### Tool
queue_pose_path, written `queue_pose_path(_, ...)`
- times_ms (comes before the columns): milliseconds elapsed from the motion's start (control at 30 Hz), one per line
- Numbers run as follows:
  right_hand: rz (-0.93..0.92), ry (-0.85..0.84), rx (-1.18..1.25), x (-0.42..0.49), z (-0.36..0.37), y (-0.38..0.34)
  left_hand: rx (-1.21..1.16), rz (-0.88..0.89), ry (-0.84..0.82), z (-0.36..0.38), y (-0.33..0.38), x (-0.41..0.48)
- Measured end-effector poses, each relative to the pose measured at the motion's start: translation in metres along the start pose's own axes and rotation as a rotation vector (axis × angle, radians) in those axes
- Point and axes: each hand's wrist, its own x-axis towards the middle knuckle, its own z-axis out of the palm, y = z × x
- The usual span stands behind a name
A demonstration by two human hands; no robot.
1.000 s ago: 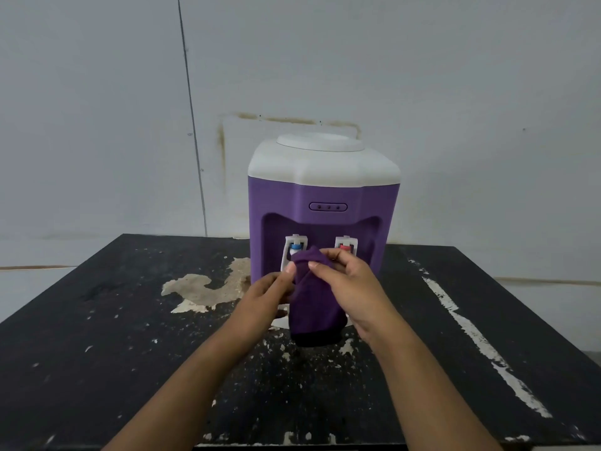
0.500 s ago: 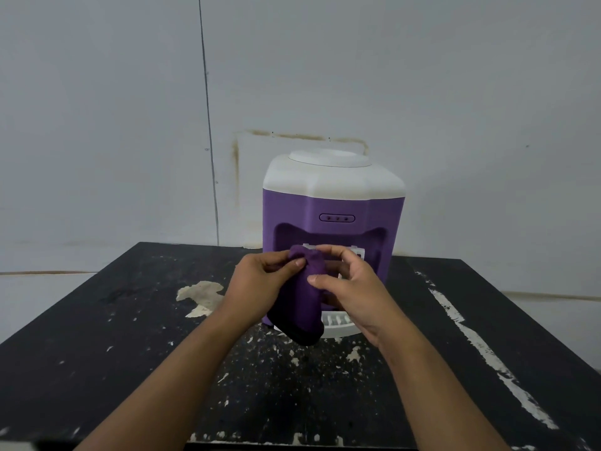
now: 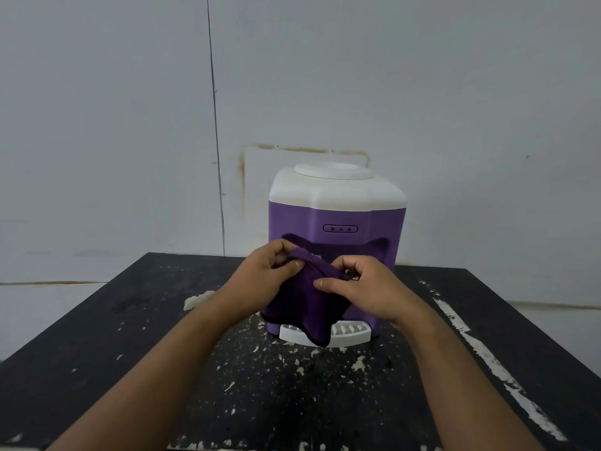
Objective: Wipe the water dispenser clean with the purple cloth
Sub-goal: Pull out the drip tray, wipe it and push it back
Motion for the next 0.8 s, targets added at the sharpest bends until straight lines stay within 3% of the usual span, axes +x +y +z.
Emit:
queue_pose_path(100, -0.017, -0.005, -0.068, 0.003, 0.0, -0.001, 0.022, 0.035, -0.043, -0.007, 0.006, -0.002)
queue_pose_path(267, -0.035, 0.105, -0.113, 0.004, 0.006, 0.0, 0.379, 0.053, -0.159, -0.026, 0.013, -0.003)
queue_pose_path(400, -0.069, 0.073, -0.203, 0.004, 0.014, -0.002, 0.513, 0.016, -0.168, -0.038, 0.018, -0.006)
queue_pose_path(600, -0.022, -0.037, -0.296, 0.008, 0.03, -0.014, 0.582, -0.019, -0.206, -0.066, 0.02, -0.014)
queue_pose_path(800, -0.035, -0.102, -0.358, 0.029, 0.061, -0.025, 0.46, -0.12, -0.061, -0.107, 0.006, -0.024)
